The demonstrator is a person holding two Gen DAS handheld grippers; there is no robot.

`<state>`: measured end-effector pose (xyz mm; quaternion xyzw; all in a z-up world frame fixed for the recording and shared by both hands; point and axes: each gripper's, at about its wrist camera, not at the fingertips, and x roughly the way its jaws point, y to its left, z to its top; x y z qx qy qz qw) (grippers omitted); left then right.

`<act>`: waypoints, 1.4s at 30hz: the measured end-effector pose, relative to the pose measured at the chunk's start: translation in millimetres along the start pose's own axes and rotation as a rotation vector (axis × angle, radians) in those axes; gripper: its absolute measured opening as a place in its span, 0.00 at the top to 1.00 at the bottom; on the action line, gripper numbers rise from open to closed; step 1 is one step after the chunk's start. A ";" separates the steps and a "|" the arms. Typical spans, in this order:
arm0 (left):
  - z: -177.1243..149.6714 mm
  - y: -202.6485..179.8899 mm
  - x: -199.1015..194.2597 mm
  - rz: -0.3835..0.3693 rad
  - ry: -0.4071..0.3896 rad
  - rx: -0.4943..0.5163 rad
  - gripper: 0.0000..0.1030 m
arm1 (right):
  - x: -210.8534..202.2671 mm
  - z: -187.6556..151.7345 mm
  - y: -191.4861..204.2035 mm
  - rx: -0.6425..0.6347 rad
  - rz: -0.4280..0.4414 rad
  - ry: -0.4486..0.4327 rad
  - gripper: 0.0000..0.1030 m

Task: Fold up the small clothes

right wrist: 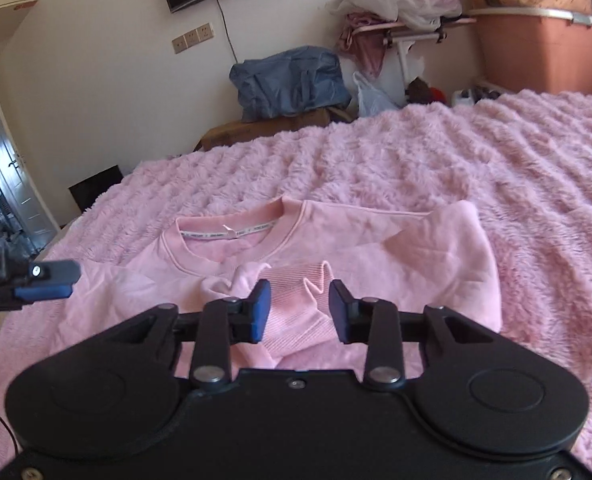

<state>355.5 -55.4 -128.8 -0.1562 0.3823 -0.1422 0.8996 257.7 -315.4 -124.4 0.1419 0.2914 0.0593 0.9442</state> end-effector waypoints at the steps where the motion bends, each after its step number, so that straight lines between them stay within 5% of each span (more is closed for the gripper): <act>1: -2.8 9.8 4.4 0.026 0.013 -0.009 0.46 | 8.4 0.5 1.4 -0.006 0.005 0.010 0.68; 8: -24.3 41.3 30.7 0.058 0.089 -0.040 0.46 | 42.7 -2.7 7.9 -0.012 0.011 0.069 0.68; 9: -26.8 42.5 34.8 0.058 0.095 -0.045 0.46 | 44.5 -3.3 7.1 -0.005 0.016 0.071 0.72; 10: -28.7 43.3 37.7 0.060 0.098 -0.048 0.46 | 45.4 -3.7 6.7 -0.001 0.024 0.074 0.86; 13: -32.9 47.7 40.4 0.055 0.097 -0.055 0.46 | 39.0 -4.9 8.9 -0.025 0.023 0.052 0.93; 20: -33.2 40.7 44.7 0.057 0.101 -0.037 0.45 | 8.7 3.1 1.7 -0.013 -0.038 -0.049 0.94; 29: -39.3 32.9 50.9 0.084 0.116 0.019 0.43 | 45.5 -25.9 -22.9 0.014 -0.109 0.053 0.95; 35: -30.2 27.9 43.7 0.063 0.120 0.001 0.43 | 34.3 -21.7 -17.0 0.016 -0.130 0.007 0.88; 38: -18.4 19.8 31.1 0.024 0.070 0.007 0.43 | 14.7 -8.5 3.4 -0.066 -0.100 -0.073 0.87; 42: -2.2 9.5 32.0 0.011 0.042 0.019 0.43 | 19.0 3.9 28.5 -0.136 -0.038 -0.067 0.87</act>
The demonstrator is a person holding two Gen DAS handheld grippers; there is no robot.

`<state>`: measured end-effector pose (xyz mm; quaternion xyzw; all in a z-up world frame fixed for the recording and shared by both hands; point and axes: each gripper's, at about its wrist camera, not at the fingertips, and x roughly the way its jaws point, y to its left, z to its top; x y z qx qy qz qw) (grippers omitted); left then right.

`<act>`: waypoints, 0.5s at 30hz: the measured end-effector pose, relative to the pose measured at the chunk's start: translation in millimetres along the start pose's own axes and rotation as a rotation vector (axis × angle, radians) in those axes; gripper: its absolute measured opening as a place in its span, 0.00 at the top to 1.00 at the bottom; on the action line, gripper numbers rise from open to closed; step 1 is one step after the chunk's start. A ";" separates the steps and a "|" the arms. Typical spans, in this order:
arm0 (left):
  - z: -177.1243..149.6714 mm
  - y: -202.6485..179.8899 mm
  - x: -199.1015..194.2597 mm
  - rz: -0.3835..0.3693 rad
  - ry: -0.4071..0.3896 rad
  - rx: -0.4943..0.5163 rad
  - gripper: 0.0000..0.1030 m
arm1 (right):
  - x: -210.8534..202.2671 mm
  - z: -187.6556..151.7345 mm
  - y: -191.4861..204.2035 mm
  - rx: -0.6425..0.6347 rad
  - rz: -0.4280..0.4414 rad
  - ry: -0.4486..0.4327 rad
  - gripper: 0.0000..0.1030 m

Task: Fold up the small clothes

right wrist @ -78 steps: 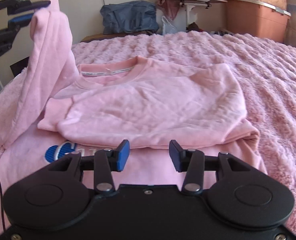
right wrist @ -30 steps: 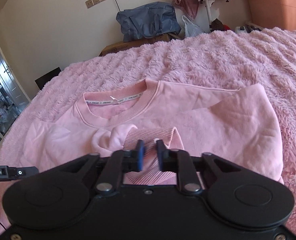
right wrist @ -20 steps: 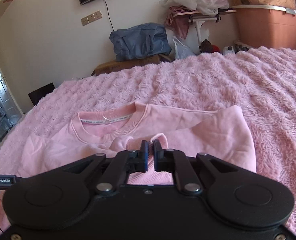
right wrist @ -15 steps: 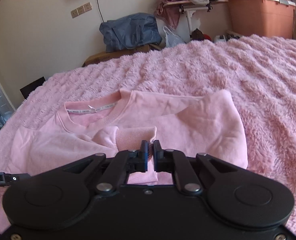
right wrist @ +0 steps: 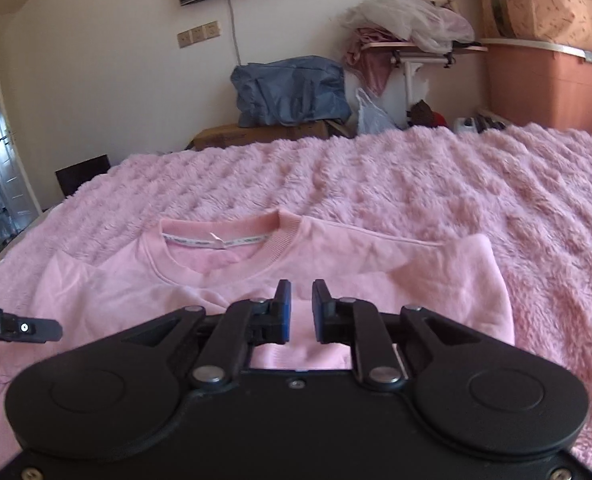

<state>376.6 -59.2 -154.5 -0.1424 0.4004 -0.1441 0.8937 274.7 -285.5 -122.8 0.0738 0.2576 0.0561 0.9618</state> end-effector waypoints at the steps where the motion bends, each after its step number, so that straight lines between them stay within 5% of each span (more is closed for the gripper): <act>1: 2.5 -0.6 3.3 0.000 0.004 -0.002 0.43 | 3.8 0.6 4.7 -0.007 0.002 0.004 0.87; 15: -10.6 20.8 51.3 0.036 0.090 -0.046 0.41 | 58.7 -25.5 11.0 -0.032 -0.018 0.133 0.90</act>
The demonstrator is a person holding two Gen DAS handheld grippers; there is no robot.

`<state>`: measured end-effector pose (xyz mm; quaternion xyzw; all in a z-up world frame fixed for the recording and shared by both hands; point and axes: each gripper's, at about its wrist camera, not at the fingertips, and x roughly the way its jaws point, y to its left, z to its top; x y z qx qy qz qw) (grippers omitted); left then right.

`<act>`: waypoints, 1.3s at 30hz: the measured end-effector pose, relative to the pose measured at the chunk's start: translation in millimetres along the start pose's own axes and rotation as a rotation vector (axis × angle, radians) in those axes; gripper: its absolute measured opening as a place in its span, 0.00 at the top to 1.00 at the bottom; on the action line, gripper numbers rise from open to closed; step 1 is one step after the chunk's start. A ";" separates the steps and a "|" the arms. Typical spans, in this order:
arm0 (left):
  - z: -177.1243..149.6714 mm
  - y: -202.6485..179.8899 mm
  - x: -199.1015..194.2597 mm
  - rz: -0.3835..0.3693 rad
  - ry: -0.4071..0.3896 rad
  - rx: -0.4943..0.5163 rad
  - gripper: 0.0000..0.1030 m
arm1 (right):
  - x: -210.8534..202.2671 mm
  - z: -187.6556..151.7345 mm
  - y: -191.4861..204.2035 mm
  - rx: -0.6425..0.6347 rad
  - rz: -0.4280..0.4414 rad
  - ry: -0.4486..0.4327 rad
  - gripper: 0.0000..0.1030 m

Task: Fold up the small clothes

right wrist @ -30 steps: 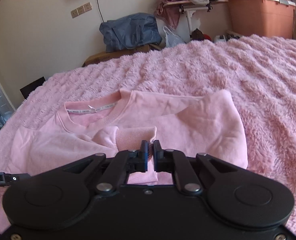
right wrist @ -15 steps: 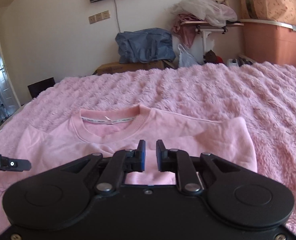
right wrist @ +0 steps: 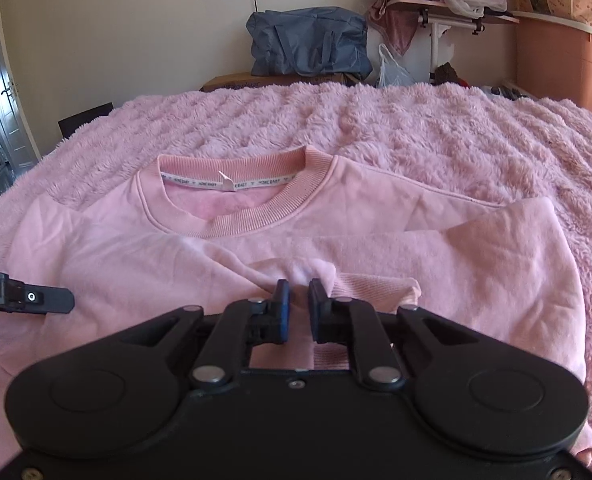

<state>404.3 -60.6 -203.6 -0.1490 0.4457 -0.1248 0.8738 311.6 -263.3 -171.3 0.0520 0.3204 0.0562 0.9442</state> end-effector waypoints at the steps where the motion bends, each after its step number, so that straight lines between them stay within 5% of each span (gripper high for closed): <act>1: 0.5 -0.4 0.4 0.002 0.002 -0.003 0.41 | 1.8 -0.2 -0.2 0.004 -0.004 0.006 0.91; 10: -5.7 -14.4 -58.4 -0.040 -0.045 0.058 0.41 | -60.4 4.2 11.4 -0.014 0.056 -0.093 0.86; 20: -43.6 17.2 -47.4 0.024 0.015 0.024 0.40 | -49.4 -35.2 12.0 -0.045 0.048 0.000 0.87; 29: -37.2 11.5 -64.4 0.024 0.030 0.025 0.40 | -52.2 -31.8 12.5 -0.008 0.043 0.028 0.87; 32: -35.3 4.9 -94.7 0.023 0.008 0.059 0.40 | -80.5 -23.1 16.8 -0.023 0.032 -0.010 0.75; 34: -38.9 0.8 -117.5 0.035 0.003 0.094 0.40 | -104.1 -19.4 18.3 -0.034 0.026 -0.035 0.57; 39: -68.1 -9.5 -172.1 0.131 0.040 0.183 0.39 | -164.7 -22.3 24.0 -0.101 0.009 -0.028 0.57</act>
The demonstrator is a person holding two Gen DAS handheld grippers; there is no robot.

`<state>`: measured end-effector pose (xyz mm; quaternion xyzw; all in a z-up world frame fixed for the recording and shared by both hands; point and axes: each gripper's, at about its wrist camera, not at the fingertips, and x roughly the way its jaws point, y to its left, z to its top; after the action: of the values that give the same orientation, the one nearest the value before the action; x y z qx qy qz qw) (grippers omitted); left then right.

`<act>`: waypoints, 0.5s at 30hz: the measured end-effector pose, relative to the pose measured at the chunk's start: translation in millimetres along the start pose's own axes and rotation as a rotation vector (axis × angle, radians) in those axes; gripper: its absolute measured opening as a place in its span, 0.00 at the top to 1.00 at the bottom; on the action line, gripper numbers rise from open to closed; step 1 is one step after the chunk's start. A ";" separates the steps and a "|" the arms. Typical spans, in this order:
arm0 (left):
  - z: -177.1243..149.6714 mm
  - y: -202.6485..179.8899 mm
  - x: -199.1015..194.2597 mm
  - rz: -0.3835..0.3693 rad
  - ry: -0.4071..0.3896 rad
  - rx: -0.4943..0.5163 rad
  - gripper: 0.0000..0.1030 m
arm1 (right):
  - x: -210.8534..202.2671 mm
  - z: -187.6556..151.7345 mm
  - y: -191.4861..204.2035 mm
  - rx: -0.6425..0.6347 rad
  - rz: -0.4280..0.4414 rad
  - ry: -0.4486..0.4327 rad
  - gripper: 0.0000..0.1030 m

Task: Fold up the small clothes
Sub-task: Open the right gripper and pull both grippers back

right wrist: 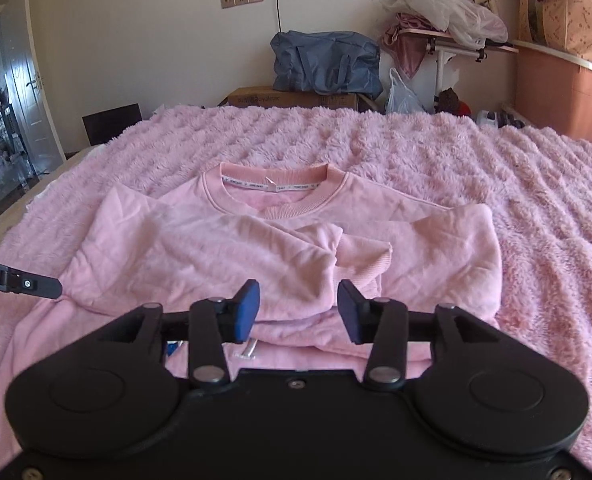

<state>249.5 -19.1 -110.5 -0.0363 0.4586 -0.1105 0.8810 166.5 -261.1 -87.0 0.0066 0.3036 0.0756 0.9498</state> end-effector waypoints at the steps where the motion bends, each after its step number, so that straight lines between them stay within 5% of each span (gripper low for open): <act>1: -8.4 -1.5 -9.2 0.017 0.007 0.007 0.38 | -14.7 -2.6 2.8 -0.024 -0.009 0.002 0.57; 15: -175.2 6.0 -95.3 0.156 0.152 -0.019 0.36 | -154.0 -100.4 12.6 -0.105 -0.033 0.165 0.52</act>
<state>54.7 15.0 -136.2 -0.0001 0.5264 -0.0396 0.8493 -17.2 -274.7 -79.5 -0.0543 0.3765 0.0759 0.9217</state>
